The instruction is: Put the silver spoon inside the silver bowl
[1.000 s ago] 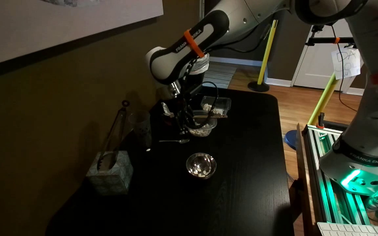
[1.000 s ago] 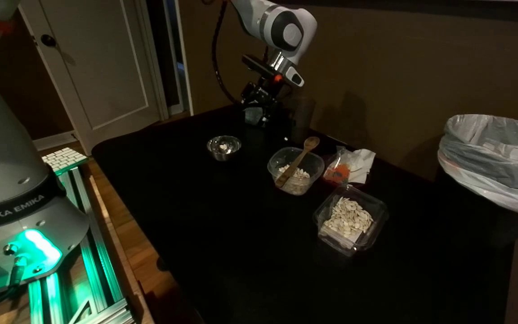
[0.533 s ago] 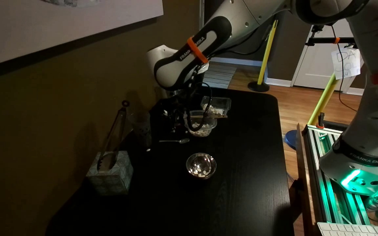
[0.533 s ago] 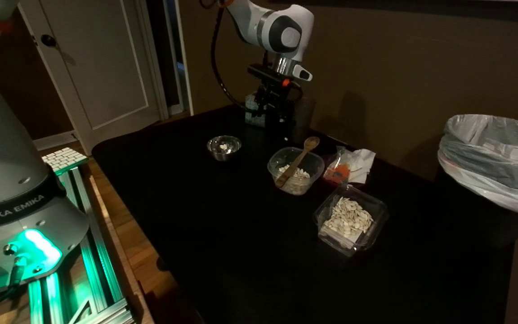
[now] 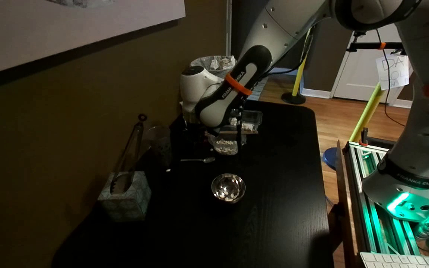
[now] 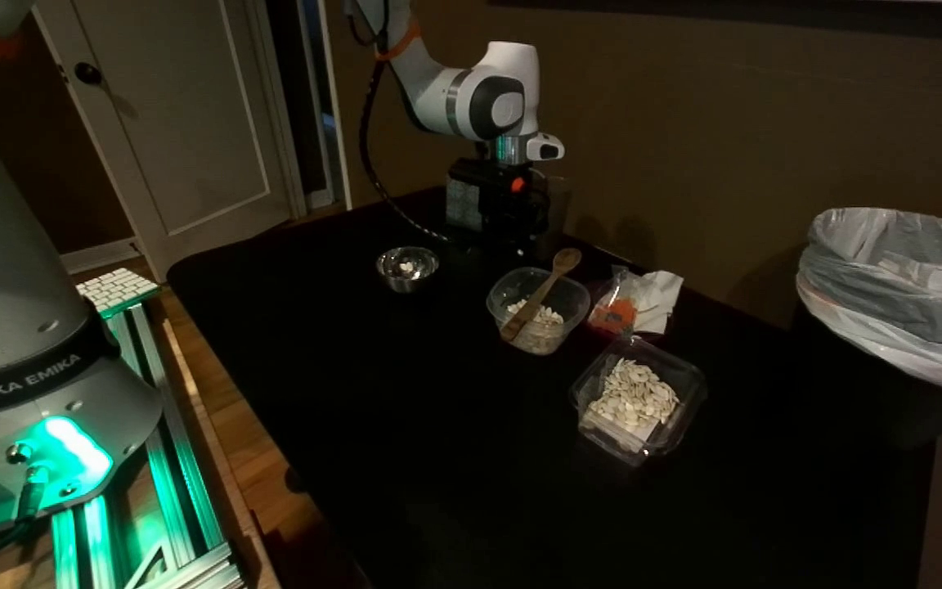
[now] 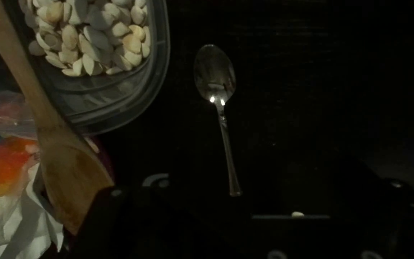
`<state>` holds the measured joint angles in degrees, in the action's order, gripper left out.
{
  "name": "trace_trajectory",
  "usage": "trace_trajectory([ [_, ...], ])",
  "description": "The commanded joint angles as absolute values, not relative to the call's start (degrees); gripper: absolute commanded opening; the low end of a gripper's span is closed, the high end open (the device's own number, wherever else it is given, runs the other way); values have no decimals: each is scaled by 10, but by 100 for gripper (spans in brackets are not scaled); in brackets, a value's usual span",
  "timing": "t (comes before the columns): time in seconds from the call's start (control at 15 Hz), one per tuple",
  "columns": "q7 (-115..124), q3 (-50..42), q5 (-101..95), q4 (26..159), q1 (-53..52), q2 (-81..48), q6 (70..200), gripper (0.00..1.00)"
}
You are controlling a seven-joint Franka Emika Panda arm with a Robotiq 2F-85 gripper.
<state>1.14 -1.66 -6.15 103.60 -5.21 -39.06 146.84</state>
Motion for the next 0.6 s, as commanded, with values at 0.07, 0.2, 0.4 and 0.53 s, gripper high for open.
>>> trace_trajectory([
  [0.07, 48, -35, -77, 1027, -73, -424, 1501, 97],
  [0.2, 54, -40, -79, 1014, -79, -439, 1502, 94],
  [0.4, 58, -48, -78, 995, -80, -458, 1491, 95],
  [0.53, 51, -41, -69, 978, -72, -474, 1470, 99],
])
